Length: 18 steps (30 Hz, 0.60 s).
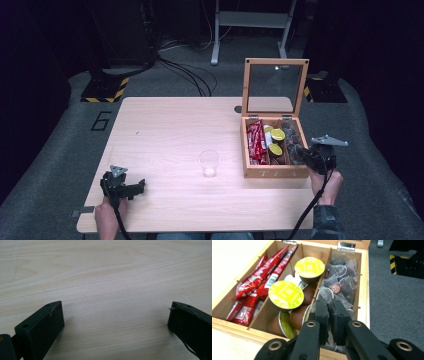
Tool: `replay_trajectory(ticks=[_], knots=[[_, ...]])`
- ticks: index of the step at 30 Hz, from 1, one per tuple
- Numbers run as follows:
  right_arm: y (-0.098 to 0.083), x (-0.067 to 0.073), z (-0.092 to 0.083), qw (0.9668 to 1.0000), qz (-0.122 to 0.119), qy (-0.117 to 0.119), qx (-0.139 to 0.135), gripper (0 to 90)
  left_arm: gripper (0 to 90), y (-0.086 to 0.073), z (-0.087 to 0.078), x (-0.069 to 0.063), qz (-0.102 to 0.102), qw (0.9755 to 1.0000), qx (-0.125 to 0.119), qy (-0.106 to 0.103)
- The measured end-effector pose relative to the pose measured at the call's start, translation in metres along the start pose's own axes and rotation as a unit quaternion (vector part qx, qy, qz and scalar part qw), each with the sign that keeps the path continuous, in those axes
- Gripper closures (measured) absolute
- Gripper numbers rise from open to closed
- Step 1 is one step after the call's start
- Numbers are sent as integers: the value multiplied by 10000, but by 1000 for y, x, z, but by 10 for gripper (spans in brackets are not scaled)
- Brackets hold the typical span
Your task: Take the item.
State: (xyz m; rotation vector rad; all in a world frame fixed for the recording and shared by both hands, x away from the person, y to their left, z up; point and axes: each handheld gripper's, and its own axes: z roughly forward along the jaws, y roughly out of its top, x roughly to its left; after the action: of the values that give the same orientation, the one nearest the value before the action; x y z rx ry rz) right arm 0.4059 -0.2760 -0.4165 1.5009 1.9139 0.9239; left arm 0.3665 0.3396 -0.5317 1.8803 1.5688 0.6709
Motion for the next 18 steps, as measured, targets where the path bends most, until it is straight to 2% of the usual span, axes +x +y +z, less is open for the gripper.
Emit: replay_trajectory(ticks=[7,11,18], knots=[[6,10,-12,9997,-133,58,-209,854,3,0,0,0,2,10000,1,-1],[9,18,-12,9994,-289,60,-179,855,3,0,0,0,7,10000,6,-1],[13,29,-13,9988,-417,74,-260,856,3,0,0,0,4,10000,4,-2]])
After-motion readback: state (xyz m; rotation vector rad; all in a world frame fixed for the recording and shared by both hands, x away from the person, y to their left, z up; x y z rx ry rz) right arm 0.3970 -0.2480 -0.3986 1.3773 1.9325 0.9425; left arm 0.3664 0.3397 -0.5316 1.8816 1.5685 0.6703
